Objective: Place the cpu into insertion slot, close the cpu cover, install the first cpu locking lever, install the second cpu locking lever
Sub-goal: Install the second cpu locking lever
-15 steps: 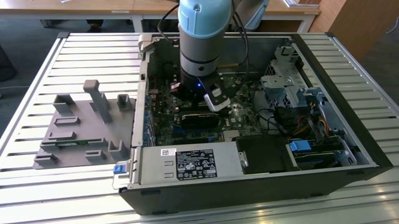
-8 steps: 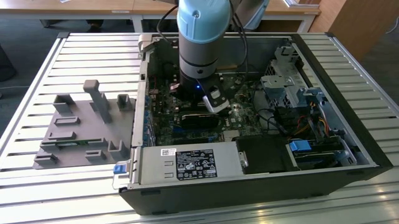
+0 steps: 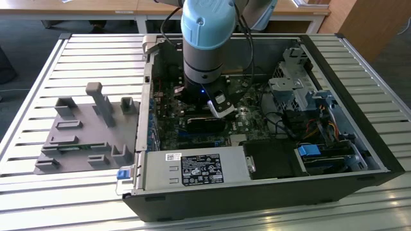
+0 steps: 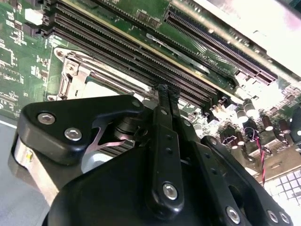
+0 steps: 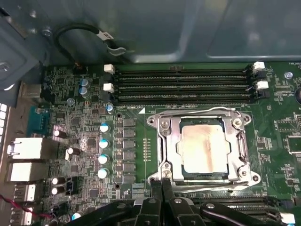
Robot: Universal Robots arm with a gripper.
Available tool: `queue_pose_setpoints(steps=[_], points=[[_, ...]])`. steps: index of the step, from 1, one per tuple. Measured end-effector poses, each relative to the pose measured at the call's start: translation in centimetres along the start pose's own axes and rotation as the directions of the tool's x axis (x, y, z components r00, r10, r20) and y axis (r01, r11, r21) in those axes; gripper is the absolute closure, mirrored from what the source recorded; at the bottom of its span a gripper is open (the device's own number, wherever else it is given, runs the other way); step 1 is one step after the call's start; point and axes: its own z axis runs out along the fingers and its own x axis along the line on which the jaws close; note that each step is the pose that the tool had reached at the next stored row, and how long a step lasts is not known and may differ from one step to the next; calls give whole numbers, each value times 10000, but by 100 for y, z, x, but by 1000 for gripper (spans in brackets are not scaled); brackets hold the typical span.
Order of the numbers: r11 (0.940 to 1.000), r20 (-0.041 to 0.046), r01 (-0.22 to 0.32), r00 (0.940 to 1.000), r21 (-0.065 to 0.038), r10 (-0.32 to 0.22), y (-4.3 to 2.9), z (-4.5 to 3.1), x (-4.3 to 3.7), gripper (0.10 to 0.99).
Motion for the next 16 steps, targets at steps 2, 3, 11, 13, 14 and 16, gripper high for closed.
queue_pose_setpoints(steps=[2,3,11,13,14,16], points=[[10000,-2,-2,10000,-30,2,-4,12,5,933],[10000,-3,-3,10000,-48,2,-5,17,8,933],[9998,-8,-3,10000,-205,3,-8,40,59,933],[9997,-11,-3,10000,-247,2,-8,49,66,933],[9997,-12,-2,10000,-262,2,-9,51,67,933],[9996,-11,-4,10000,-265,4,-8,51,69,933]])
